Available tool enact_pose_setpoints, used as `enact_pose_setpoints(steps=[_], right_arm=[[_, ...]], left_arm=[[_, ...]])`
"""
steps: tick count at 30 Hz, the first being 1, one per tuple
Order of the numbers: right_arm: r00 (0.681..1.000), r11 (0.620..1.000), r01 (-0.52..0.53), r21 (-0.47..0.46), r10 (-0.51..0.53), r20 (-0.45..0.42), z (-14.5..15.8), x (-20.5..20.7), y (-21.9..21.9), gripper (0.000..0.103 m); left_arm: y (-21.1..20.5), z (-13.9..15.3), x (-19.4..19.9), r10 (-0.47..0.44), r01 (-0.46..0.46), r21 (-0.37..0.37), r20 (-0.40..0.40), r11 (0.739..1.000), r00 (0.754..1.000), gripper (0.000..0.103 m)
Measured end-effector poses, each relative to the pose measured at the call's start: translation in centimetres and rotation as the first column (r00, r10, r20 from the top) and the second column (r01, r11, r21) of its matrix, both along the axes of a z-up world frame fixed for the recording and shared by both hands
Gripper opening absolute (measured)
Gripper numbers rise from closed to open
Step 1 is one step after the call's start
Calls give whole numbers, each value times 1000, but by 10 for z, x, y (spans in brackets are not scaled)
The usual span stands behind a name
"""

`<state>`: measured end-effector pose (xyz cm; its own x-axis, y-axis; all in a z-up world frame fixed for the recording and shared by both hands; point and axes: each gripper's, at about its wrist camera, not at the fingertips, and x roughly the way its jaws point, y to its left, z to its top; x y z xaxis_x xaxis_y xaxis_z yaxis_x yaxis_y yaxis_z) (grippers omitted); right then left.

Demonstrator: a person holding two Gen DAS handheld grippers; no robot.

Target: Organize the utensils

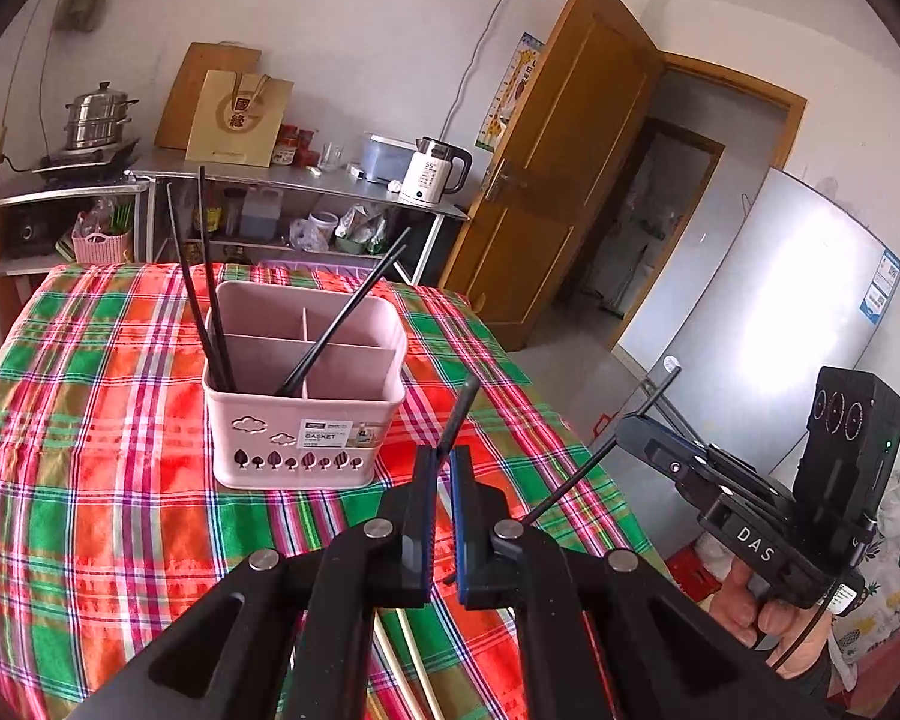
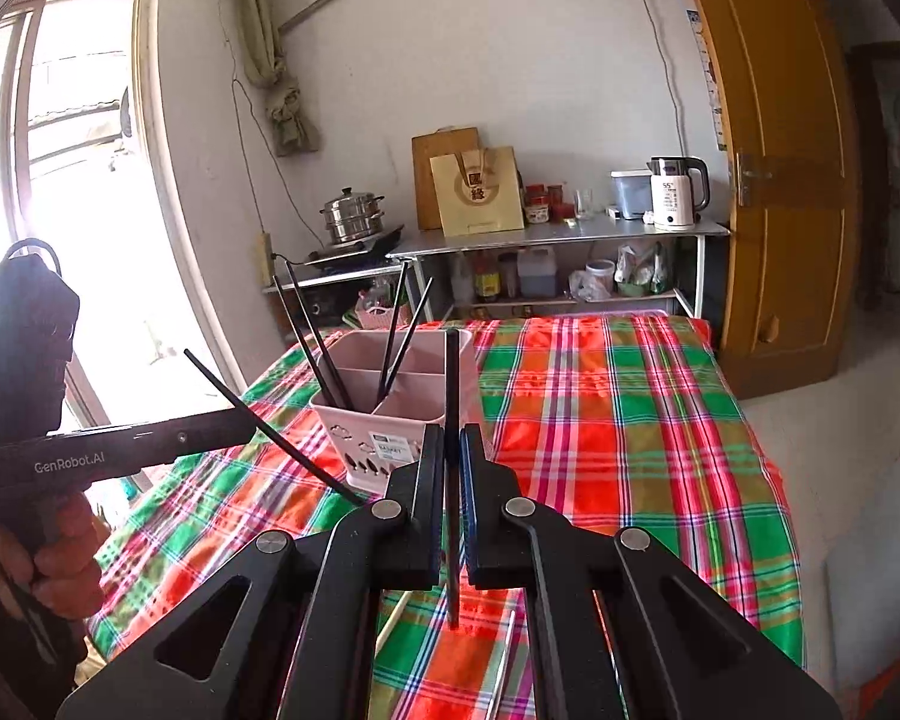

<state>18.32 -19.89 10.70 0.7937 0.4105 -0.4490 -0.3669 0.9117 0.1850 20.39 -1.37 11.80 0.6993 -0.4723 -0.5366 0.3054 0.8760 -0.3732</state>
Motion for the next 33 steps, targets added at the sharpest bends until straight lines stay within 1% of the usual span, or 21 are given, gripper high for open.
enact_pose_setpoints(steps=[2,4,6,14,17,19,21,22,23,25,27,29,30,31,33], right_arm=[[1000,1000,-2,-4,2,-5,-3,0,2,5],[1000,1000,-3,-7,3,-16,-8,0,2,5],[1000,1000,-1,-6,1,-14,-8,-1,1,5],[1000,1000,-3,-18,3,-12,-5,1,2,5],[1000,1000,-1,-17,1,-16,-6,1,2,5],[1000,1000,-2,-18,2,-16,-6,0,2,5],[1000,1000,-6,-25,6,-15,-5,0,3,5],[1000,1000,-8,-27,8,-14,-5,0,4,5],[1000,1000,-10,-28,10,-15,-5,0,4,5],[1000,999,-17,-31,16,-15,-6,0,5,5],[1000,999,-22,-39,21,-13,-5,0,7,5],[1000,999,-28,-46,27,-11,-5,-1,8,5],[1000,998,-29,-51,29,-10,-4,-1,10,5],[1000,998,-29,-52,28,-10,-4,-1,10,5],[1000,998,-30,-49,30,-10,-4,-1,10,5]], left_arm=[[6,-5,1,10,-10,1,-14,1000,1000,4],[11,-11,3,20,-20,2,-32,1000,999,0],[16,-16,4,26,-26,-2,-45,1000,999,0],[20,-16,6,20,-20,5,-28,1000,999,0],[27,-19,5,34,-34,1,-31,999,999,0],[36,-23,5,40,-40,-4,-47,999,998,0],[47,-29,3,64,-65,-12,-68,998,996,0],[54,-34,2,76,-79,-31,-88,996,993,0],[63,-41,2,85,-92,-57,-115,994,990,3],[80,-58,1,113,-130,-97,-168,987,979,12],[95,-77,-3,154,-182,-116,-220,976,963,31],[109,-98,-5,170,-214,-139,-278,967,946,40],[115,-110,-6,173,-232,-158,-317,960,933,41],[121,-121,-7,177,-254,-175,-366,951,914,41],[130,-146,-7,184,-308,-200,-472,930,862,42]])
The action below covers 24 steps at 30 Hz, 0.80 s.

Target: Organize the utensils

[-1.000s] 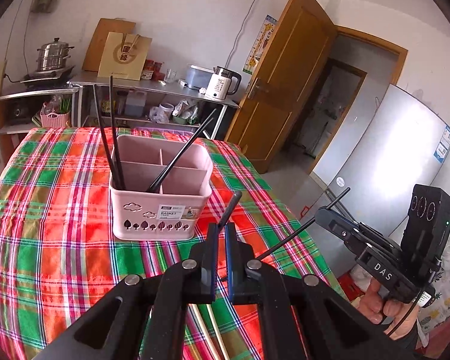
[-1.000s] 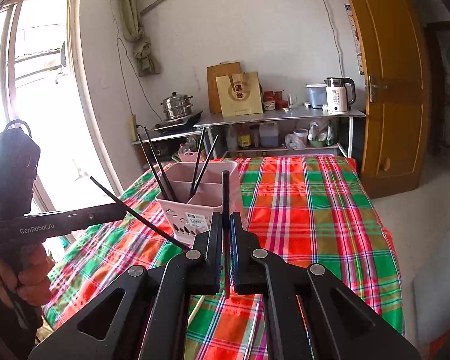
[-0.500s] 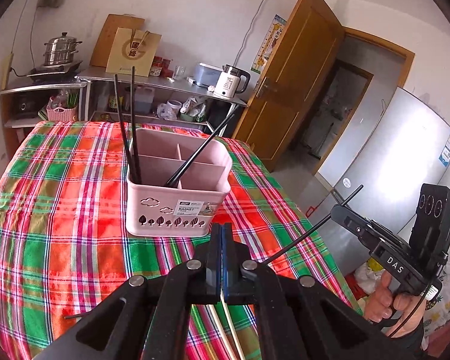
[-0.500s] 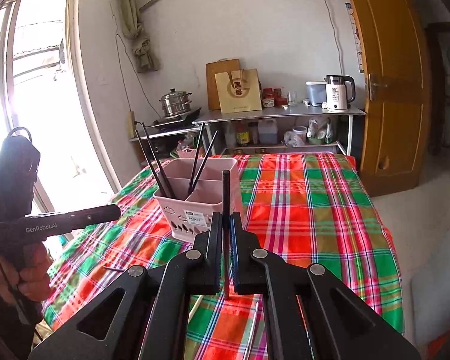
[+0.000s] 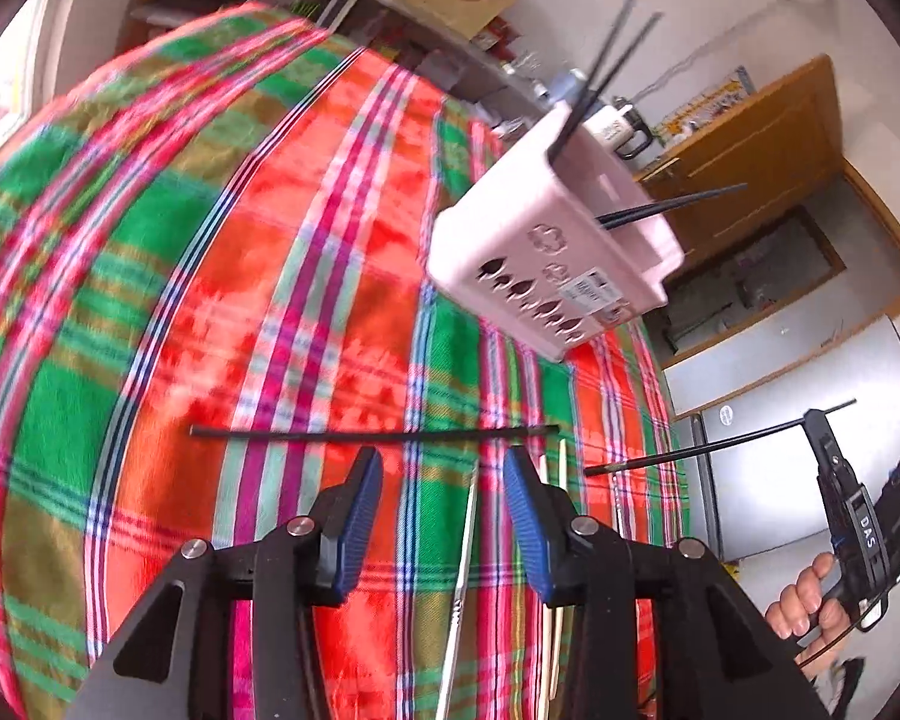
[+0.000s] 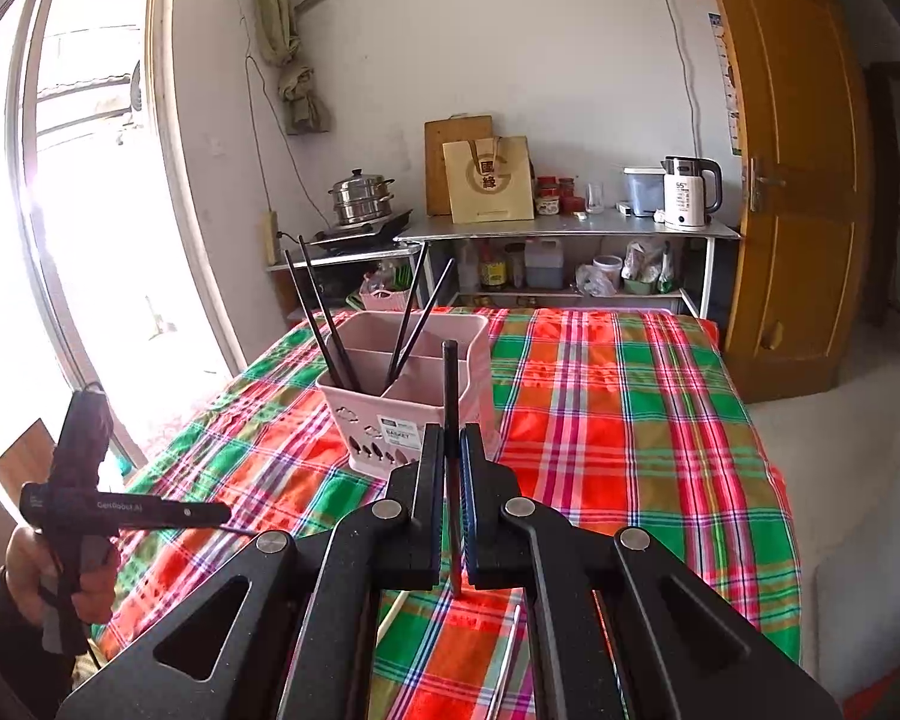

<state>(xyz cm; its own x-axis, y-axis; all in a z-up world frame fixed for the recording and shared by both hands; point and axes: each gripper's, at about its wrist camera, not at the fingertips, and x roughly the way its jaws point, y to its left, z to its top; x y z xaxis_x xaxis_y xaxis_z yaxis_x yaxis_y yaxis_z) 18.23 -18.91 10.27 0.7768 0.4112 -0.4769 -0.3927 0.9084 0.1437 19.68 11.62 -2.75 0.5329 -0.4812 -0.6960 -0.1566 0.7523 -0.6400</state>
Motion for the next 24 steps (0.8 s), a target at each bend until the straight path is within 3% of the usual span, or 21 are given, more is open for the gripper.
enact_pose_setpoints(steps=[4,9,18,20,24], right_arm=[[1000,1000,-3,0,3,2,0,-1,1,5],[1000,1000,-8,-9,8,2,0,-1,1,5],[1000,1000,-20,-16,20,2,0,-3,3,5],[1000,1000,-25,-18,25,2,0,-3,3,5],[1000,999,-29,-20,29,4,1,-3,3,5]], left_arm=[[9,-26,3,82,-84,-21,-103,996,991,42],[14,-26,18,152,-153,-1,-119,988,981,42],[-6,-15,79,106,-82,214,-105,973,989,41],[-14,-13,91,92,-57,293,-107,955,990,41],[-32,-11,105,99,-50,448,-86,893,991,34]])
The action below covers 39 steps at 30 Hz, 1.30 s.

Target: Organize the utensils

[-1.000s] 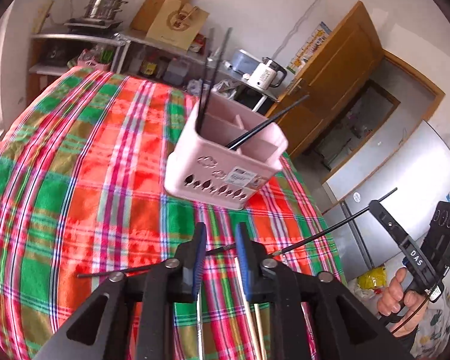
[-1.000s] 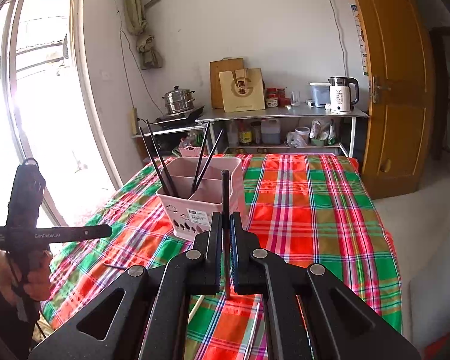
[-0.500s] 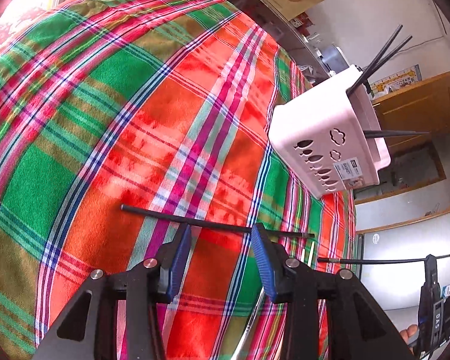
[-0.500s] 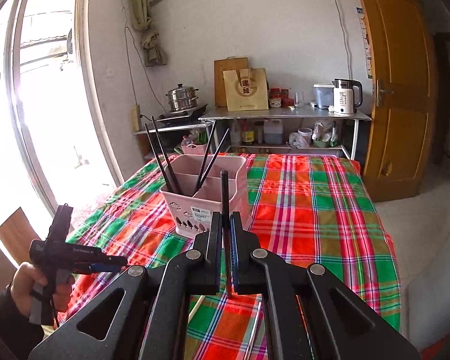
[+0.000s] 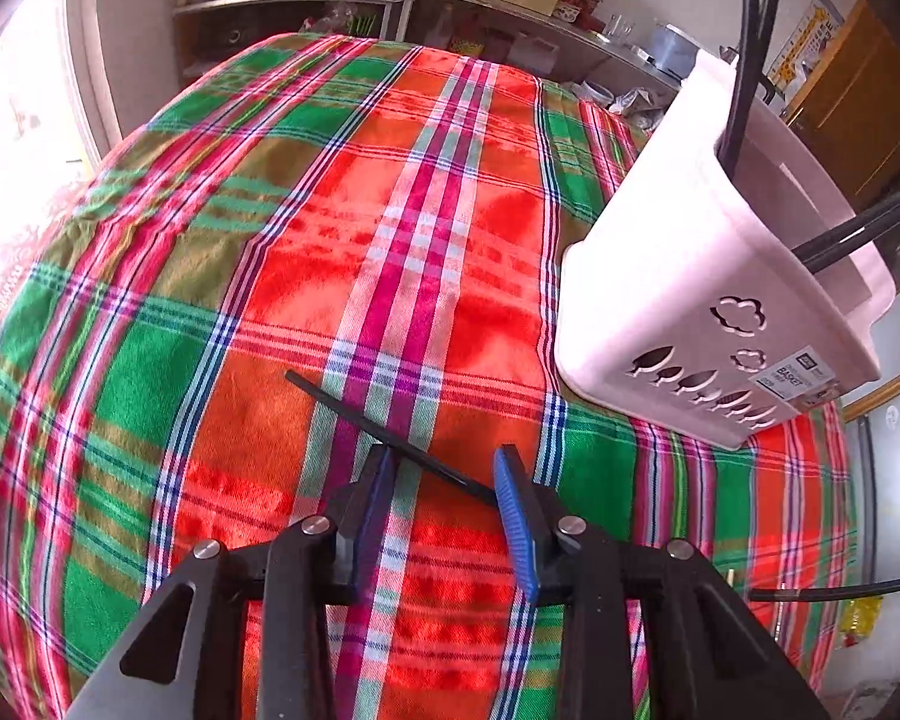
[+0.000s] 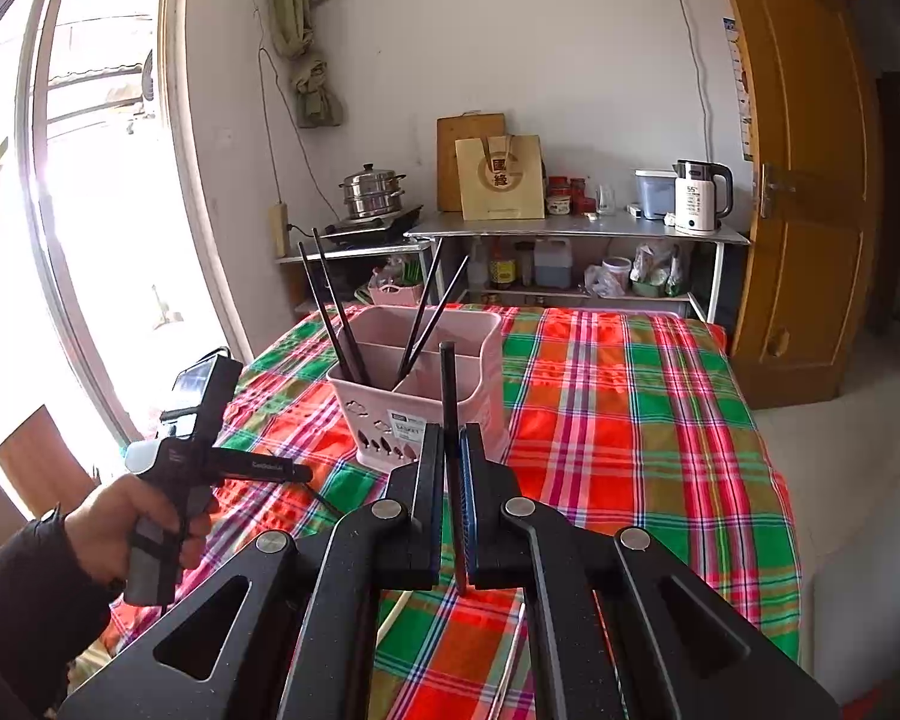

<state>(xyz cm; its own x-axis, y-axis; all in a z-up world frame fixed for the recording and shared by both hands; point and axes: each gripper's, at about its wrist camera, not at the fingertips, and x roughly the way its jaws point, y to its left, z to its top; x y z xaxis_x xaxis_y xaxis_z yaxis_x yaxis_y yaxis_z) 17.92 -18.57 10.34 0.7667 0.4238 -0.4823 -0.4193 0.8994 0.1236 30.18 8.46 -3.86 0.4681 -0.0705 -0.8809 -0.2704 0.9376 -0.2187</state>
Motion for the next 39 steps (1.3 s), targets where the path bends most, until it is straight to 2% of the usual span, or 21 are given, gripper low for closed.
enact_pose_setpoints(steps=[4,7,8,12,17,19,23,28,30,32,36,37,39], right_arm=[[1000,1000,-1,-1,1,1,0,0,0,5],[1000,1000,-1,0,1,0,0,0,0,5],[1000,1000,0,0,0,1,0,1,0,5],[1000,1000,2,2,-2,1,0,2,-1,5],[1000,1000,4,3,-4,1,0,4,-3,5],[1000,1000,2,0,-2,2,1,4,-2,5],[1000,1000,-3,-4,3,4,1,4,1,5],[1000,1000,-6,-10,6,4,1,4,3,5],[1000,1000,-7,-10,7,4,1,4,3,5],[1000,1000,-7,-9,7,4,1,3,3,5],[1000,1000,-5,-9,5,2,1,2,0,5],[1000,1000,-5,-7,5,2,1,2,-1,5],[1000,1000,-4,-5,4,1,1,2,-2,5]], left_arm=[[-10,0,5,-6,5,98,14,995,1000,24],[-8,2,6,-24,19,129,33,992,999,9],[-7,4,7,-30,24,147,34,989,999,0],[1,9,9,-59,53,100,52,994,997,0],[20,11,5,-28,31,-63,51,998,998,0],[28,8,5,3,0,-130,18,991,1000,0],[30,-3,14,50,-55,-136,-45,989,998,6],[18,0,26,73,-79,-84,-74,993,995,10],[16,0,33,64,-75,-122,-89,990,994,33],[13,0,37,63,-76,-142,-100,987,993,42],[3,1,37,61,-68,-80,-85,995,995,42],[2,1,36,62,-66,-59,-80,996,995,39],[2,1,35,74,-75,-2,-79,997,994,17]])
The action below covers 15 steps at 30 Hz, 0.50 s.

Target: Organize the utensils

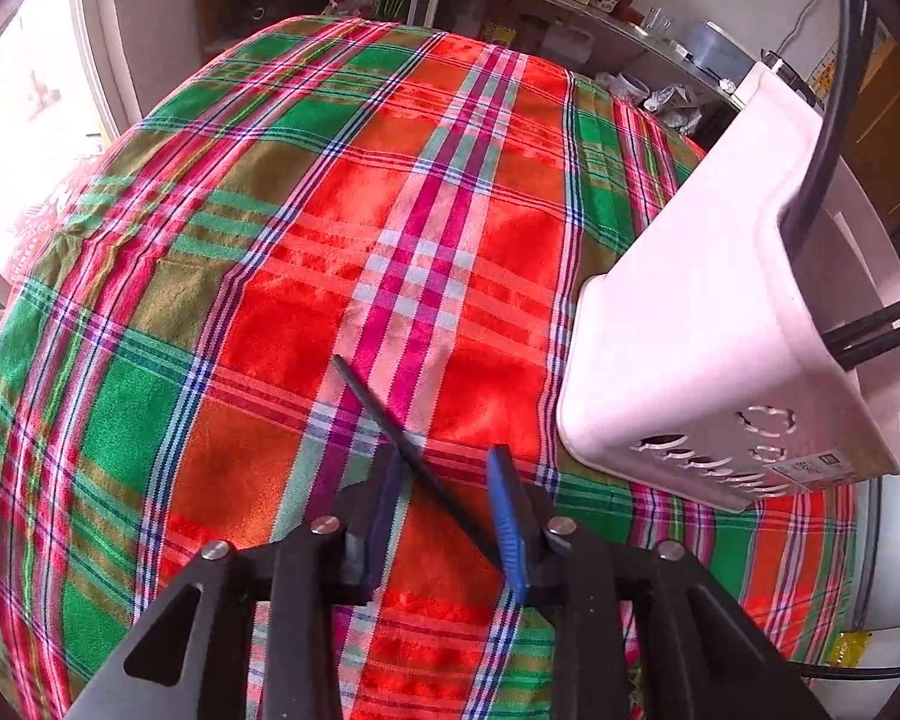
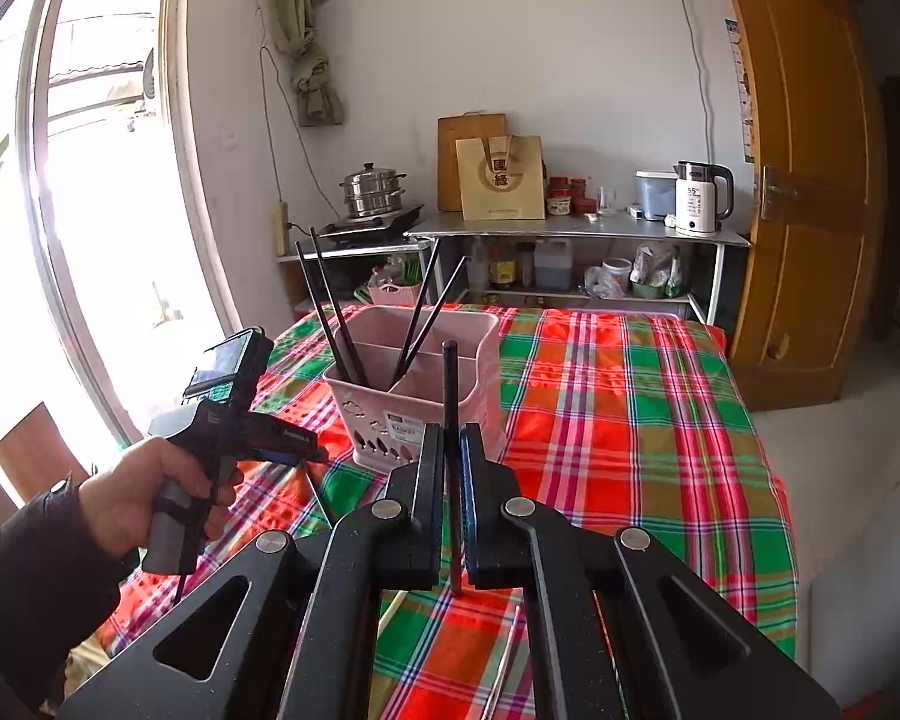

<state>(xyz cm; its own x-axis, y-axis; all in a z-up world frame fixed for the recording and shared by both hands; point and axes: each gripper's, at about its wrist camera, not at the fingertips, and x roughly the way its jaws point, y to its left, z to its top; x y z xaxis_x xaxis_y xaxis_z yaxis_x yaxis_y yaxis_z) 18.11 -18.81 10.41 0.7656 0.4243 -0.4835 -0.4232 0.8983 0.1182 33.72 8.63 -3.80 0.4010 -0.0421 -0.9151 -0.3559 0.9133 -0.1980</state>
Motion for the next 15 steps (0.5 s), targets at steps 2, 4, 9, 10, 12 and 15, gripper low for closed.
enact_pose_setpoints(steps=[2,4,9,10,12,15], right_arm=[[1000,1000,0,3,0,0,0,1,-1,5],[1000,1000,-1,7,1,0,0,1,-1,5],[1000,1000,-2,12,2,1,-1,1,-1,5],[1000,1000,-2,13,2,-1,0,1,-1,5],[1000,1000,-1,13,1,-2,0,1,-1,5],[1000,1000,-2,14,2,-1,0,1,-1,5]], left_arm=[[3,0,1,0,0,18,11,1000,1000,15],[-1,0,3,-12,11,59,16,998,1000,14],[-4,2,3,-25,21,82,42,996,999,9],[-1,4,2,-23,19,66,59,998,998,8],[4,12,-3,-22,18,38,96,999,995,5],[8,32,-10,-34,31,17,160,999,987,4]])
